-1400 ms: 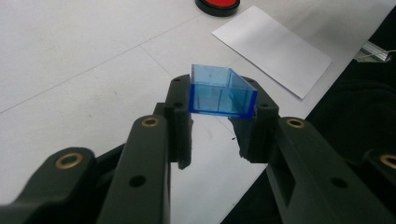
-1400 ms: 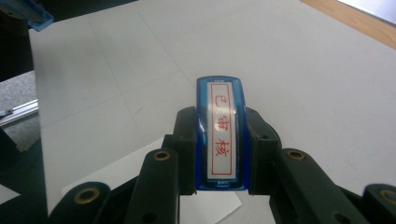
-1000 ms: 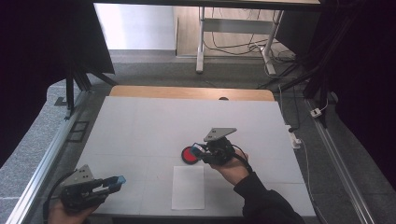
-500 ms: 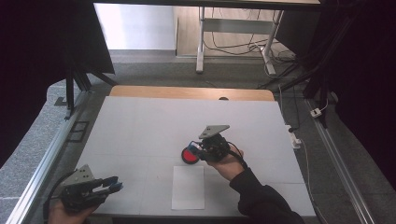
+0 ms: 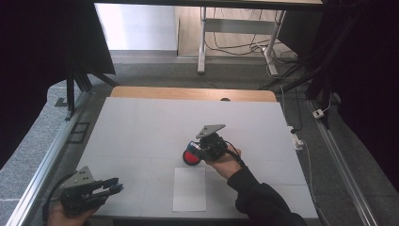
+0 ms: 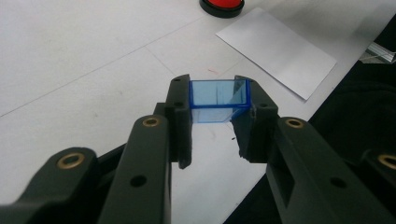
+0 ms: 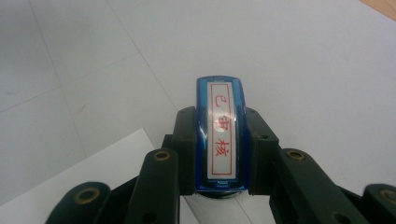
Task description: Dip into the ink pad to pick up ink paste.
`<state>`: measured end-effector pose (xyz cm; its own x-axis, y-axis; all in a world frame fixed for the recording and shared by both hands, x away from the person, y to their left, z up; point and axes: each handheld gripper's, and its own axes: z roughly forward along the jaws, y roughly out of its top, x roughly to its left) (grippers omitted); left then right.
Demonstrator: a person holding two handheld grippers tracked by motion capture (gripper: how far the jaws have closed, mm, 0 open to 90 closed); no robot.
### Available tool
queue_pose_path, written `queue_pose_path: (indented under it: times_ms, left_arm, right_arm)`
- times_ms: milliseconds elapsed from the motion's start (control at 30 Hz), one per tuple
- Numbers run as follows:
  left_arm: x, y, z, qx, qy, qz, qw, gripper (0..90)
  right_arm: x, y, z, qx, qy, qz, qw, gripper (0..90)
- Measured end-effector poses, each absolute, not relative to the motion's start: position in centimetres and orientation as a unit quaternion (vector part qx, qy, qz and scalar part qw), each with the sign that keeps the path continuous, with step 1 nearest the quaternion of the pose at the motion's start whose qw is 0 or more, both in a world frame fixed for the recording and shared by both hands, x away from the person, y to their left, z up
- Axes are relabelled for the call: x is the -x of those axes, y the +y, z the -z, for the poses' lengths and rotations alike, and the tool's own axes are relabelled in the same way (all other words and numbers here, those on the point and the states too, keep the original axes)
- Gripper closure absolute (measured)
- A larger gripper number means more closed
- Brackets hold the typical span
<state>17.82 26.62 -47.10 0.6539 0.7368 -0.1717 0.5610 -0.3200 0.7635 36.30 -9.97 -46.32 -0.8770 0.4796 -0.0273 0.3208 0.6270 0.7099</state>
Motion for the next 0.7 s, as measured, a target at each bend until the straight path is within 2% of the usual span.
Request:
queue_pose_path:
  times_ms: [700]
  left_arm:
    - [-17.8,26.5,47.1,-0.807,0.402,-0.098,0.421,68.5]
  right_arm:
    - [-37.4,-9.5,47.6,-0.231,0.902,-0.347,0.108,70.3]
